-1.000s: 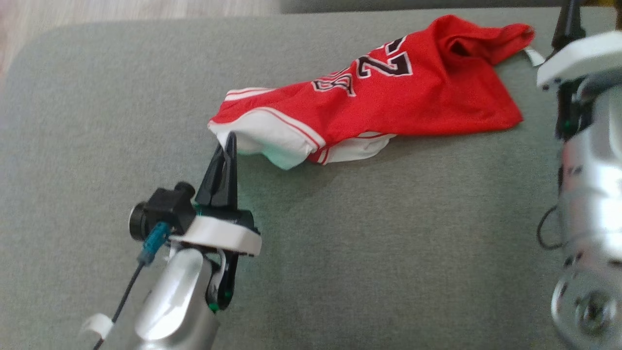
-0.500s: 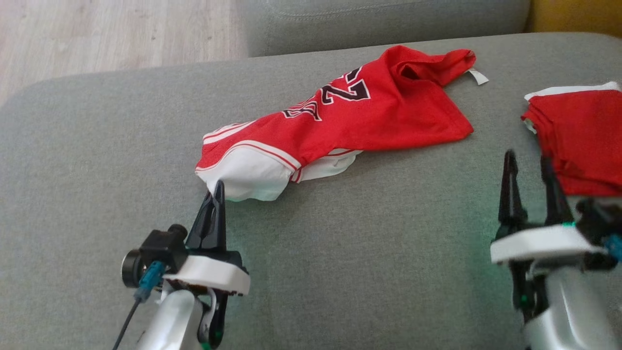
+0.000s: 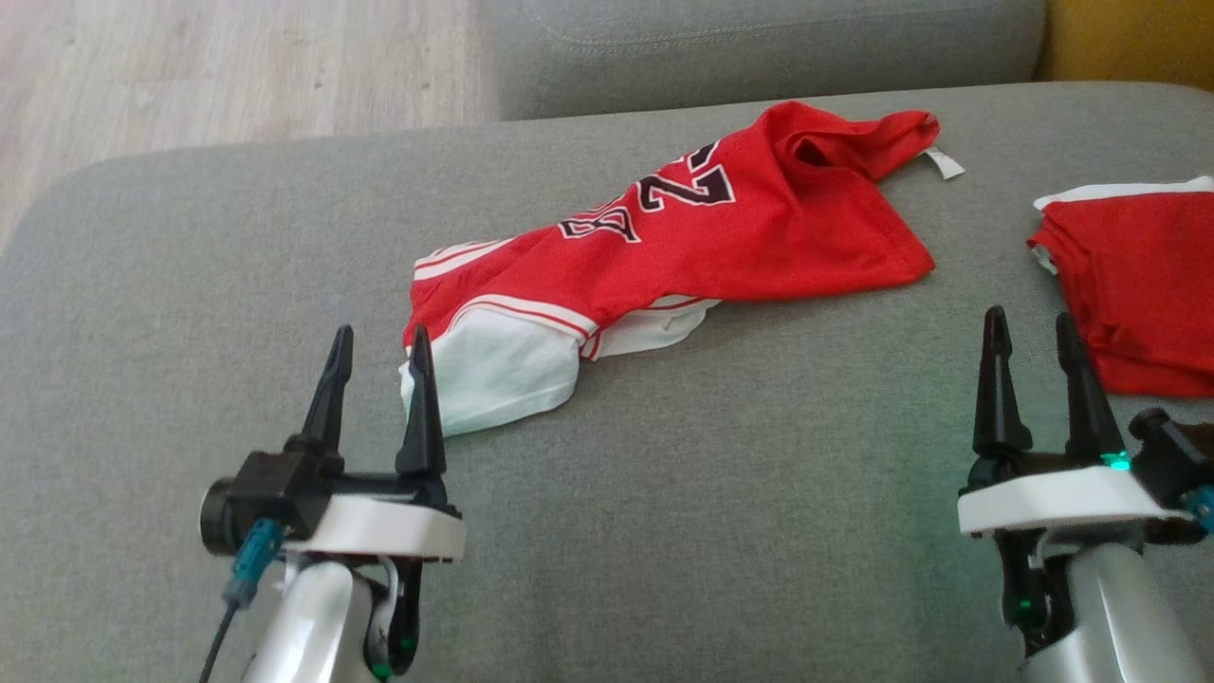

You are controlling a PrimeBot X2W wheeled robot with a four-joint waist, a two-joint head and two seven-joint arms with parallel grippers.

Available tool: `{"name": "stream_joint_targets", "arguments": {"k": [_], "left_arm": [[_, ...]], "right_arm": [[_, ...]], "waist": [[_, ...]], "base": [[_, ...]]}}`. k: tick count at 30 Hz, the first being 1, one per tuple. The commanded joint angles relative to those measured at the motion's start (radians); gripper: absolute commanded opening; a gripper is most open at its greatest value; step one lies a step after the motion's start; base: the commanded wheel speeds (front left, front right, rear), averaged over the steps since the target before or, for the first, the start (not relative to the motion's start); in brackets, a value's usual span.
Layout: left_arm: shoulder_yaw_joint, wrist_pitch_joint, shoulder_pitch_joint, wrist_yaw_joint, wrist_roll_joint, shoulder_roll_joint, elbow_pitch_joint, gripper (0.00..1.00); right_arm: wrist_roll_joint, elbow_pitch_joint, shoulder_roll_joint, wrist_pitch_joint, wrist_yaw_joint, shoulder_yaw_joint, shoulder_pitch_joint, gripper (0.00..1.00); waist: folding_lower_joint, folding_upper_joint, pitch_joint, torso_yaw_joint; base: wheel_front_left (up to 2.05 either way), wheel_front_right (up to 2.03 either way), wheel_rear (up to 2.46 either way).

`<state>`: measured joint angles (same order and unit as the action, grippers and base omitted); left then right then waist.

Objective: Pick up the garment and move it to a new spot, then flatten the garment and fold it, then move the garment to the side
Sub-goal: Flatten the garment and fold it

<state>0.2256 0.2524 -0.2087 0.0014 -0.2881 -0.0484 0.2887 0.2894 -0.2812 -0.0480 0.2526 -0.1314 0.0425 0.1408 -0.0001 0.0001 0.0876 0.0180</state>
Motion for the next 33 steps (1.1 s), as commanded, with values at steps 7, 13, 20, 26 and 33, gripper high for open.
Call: {"name": "stream_joint_targets", "arguments": {"k": [7,13,20,26,33], "left_arm": [[-0.011,0.009,-0.032,0.008,0.004,-0.002,-0.041,1.0],[0.016,0.009,-0.063,0.011,-0.003,-0.002,-0.032,1.0],[0.043,0.009,-0.094,0.015,-0.013,-0.002,-0.025,1.0],[0.058,0.009,-0.112,0.021,-0.019,-0.002,-0.025,1.0],[0.069,0.009,-0.122,0.025,-0.022,-0.002,-0.02,1.0]], "right_arm": [[-0.043,-0.036,-0.002,-0.022,0.001,0.01,0.071,1.0],[-0.057,-0.182,-0.002,-0.115,0.001,0.084,0.214,1.0],[-0.125,-0.415,-0.002,-0.174,0.001,0.213,0.397,1.0],[-0.238,-0.571,-0.002,-0.155,0.001,0.317,0.513,1.0],[-0.344,-0.683,-0.002,-0.14,0.001,0.408,0.581,1.0]], "waist": [[0.0001,-0.0001,0.057,0.034],[0.0001,-0.0001,0.108,0.066],[0.0001,-0.0001,0.156,0.105],[0.0001,-0.0001,0.181,0.128],[0.0001,-0.0001,0.194,0.136]], "base": [[0.0,0.0,0.0],[0.0,0.0,0.0],[0.0,0.0,0.0],[0.0,0.0,0.0],[0.0,0.0,0.0]]}}
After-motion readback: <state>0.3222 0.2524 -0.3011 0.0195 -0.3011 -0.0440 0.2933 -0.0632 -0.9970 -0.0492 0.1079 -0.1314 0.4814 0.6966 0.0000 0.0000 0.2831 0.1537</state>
